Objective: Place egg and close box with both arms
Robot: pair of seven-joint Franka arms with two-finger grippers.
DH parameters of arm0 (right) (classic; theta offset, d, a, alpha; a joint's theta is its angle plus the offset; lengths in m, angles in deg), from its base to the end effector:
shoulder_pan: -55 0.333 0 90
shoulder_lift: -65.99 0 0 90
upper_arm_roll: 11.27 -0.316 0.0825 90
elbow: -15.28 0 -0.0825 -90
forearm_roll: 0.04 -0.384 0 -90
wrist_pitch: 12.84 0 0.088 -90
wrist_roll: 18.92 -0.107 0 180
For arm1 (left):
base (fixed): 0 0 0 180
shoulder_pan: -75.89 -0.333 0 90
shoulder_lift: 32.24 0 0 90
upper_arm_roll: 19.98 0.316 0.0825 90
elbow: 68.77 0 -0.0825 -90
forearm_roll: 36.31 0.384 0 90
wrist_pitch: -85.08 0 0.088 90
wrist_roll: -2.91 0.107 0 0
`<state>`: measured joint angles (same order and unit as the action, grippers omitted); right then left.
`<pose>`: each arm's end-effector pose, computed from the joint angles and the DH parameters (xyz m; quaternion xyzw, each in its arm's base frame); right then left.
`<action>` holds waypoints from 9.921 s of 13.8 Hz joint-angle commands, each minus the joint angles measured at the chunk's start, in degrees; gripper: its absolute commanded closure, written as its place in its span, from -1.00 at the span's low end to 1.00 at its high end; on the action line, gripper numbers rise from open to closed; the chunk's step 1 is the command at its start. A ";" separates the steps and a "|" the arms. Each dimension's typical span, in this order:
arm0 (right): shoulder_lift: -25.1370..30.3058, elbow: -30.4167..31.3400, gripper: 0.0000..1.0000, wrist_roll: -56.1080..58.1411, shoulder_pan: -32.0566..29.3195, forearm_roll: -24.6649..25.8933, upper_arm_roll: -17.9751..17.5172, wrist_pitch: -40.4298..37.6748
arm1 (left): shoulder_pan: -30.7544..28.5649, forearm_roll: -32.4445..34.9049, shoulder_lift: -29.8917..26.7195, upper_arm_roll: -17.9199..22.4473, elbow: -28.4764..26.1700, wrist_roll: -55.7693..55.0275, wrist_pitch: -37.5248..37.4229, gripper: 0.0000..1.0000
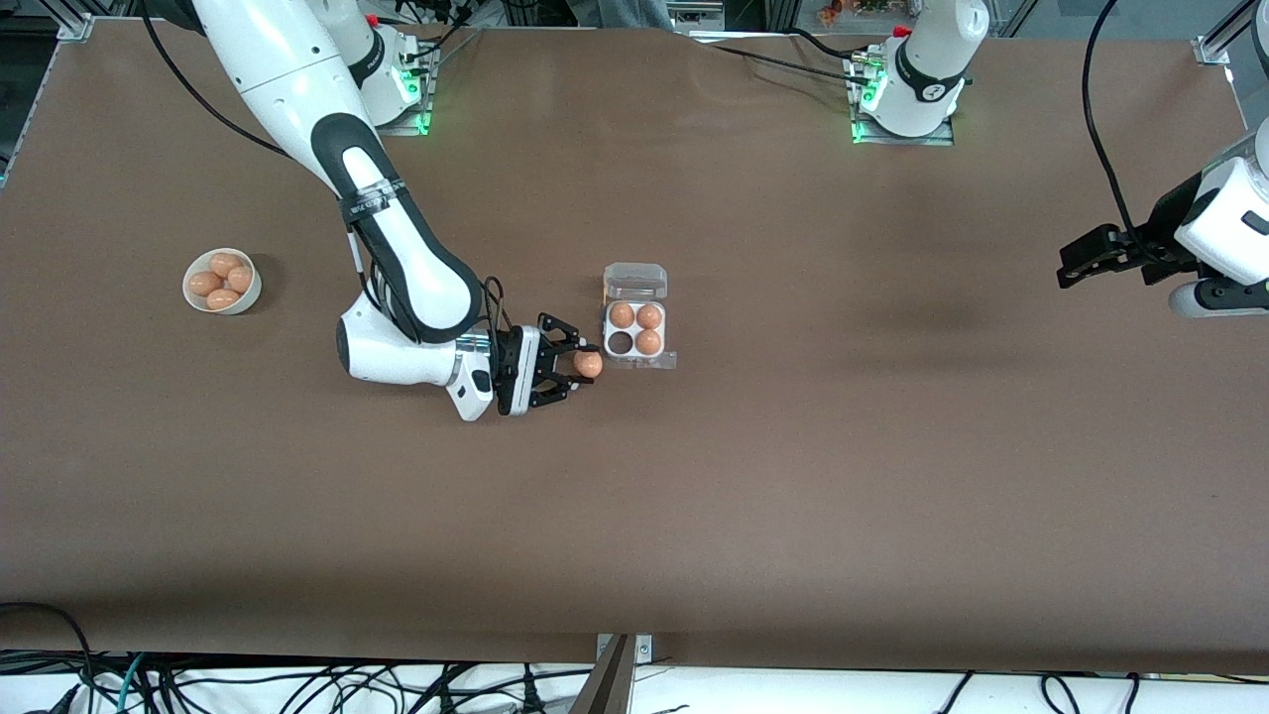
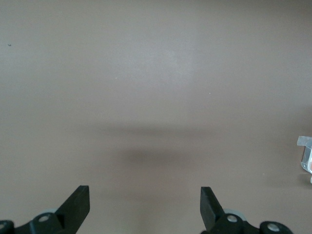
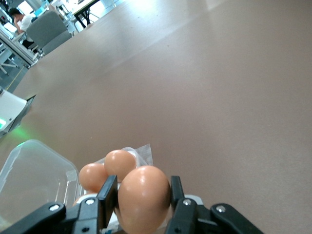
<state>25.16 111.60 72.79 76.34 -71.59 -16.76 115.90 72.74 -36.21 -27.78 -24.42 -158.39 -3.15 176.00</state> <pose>0.5953 0.3237 0.1907 -0.7522 -0.4728 -0.1882 0.4187 0.5775 -0.0112 0.5850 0.9988 0.0416 -0.0275 0.0004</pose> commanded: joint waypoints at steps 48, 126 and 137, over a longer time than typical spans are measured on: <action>-3.11 -0.95 -1.00 4.26 5.82 -7.54 -0.05 0.29 | -0.37 -0.63 0.29 -0.04 0.58 1.31 -0.75 -1.00; 39.25 -4.20 -1.00 -98.92 -9.82 72.08 16.30 -35.66 | 27.16 6.56 32.29 -7.25 20.53 -42.55 7.71 -1.00; 39.25 -4.20 -1.00 -98.92 -9.82 72.17 16.30 -35.66 | 7.73 12.73 24.11 -6.37 28.79 -18.23 -7.78 -1.00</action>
<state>64.92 108.92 -25.70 66.52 1.31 -0.50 81.51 83.52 -24.50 -3.16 -29.90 -131.89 -27.72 171.24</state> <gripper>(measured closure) 0.000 0.000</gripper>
